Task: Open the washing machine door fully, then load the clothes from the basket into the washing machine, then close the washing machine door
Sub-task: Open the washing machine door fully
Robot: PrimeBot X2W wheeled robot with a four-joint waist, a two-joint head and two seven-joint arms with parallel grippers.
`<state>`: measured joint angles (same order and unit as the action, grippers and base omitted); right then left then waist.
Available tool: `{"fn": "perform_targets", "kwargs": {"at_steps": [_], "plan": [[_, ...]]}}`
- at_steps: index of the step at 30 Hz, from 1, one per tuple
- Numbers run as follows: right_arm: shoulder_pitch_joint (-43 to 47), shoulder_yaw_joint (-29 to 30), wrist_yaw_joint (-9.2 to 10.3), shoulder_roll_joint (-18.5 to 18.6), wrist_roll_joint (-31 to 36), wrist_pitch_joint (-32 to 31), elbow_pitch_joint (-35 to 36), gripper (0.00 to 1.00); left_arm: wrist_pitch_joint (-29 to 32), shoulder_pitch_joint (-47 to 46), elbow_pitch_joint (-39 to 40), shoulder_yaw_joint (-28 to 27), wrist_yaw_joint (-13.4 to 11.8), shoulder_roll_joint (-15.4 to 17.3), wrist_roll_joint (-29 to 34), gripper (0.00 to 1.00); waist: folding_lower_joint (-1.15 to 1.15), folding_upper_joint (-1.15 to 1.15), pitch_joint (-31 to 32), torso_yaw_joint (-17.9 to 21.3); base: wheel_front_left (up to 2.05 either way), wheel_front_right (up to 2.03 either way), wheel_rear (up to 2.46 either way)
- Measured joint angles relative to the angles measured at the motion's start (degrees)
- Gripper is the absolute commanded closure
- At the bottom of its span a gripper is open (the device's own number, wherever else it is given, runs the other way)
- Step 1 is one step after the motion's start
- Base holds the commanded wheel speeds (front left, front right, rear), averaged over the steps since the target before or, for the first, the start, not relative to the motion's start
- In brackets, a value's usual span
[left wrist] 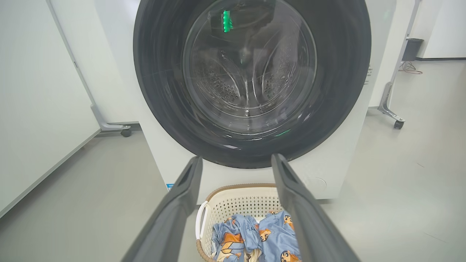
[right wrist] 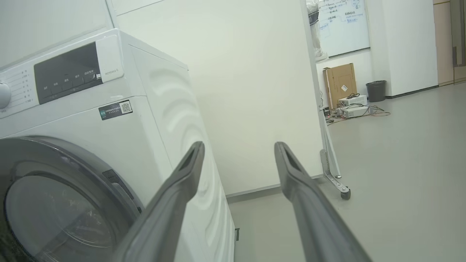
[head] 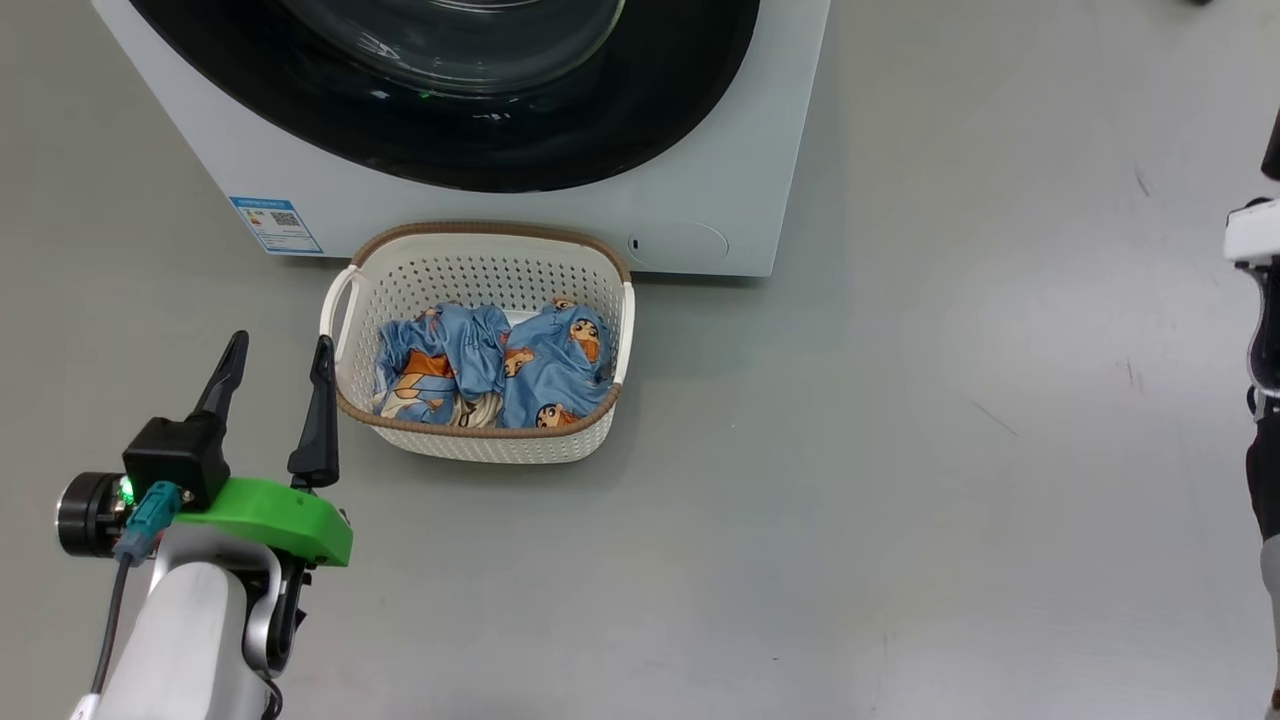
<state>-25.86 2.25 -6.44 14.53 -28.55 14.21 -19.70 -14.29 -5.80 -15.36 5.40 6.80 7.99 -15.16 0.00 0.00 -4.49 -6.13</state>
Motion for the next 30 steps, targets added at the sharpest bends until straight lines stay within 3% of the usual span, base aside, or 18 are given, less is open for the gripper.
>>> {"fn": "perform_targets", "kwargs": {"at_steps": [5,15,17,18,20,30], "plan": [[-3.8,3.02,0.0,-1.53,-5.23,-0.63,0.26,0.0,0.0,-0.05,0.05,-0.02,0.31,-0.19,0.0,0.0,0.0,0.0,-0.93,-0.84,0.0,0.0,0.0],[-8.99,11.76,0.12,-9.58,-24.23,-6.24,-2.47,0.02,0.0,-0.13,-0.07,-0.18,0.32,-1.14,-0.02,0.0,0.0,0.0,-3.02,-2.29,0.0,0.0,0.0],[-9.54,12.84,0.94,-10.45,-26.94,-7.38,-3.3,0.48,0.0,-0.15,-0.13,-0.25,0.32,-1.18,-0.02,0.0,0.0,0.0,-3.42,-2.57,0.0,0.0,0.0],[-9.78,13.27,1.05,-10.62,-27.91,-7.99,-3.72,0.55,0.0,-0.15,-0.21,-0.31,0.32,-1.16,-0.02,0.0,0.0,0.0,-3.61,-2.69,0.0,0.0,0.0],[-10.57,14.34,1.71,-10.79,-30.38,-9.46,-4.28,1.0,0.0,-0.16,-0.22,-0.32,0.32,-1.2,-0.02,0.0,0.0,0.0,-4.01,-2.89,0.0,0.0,0.0],[-16.66,15.62,6.89,-10.27,-37.88,-19.6,-6.82,1.0,-0.15,-1.58,-0.16,-0.2,0.32,-1.89,-0.02,0.0,0.0,0.0,-6.51,-3.77,0.0,0.0,0.0]]}}
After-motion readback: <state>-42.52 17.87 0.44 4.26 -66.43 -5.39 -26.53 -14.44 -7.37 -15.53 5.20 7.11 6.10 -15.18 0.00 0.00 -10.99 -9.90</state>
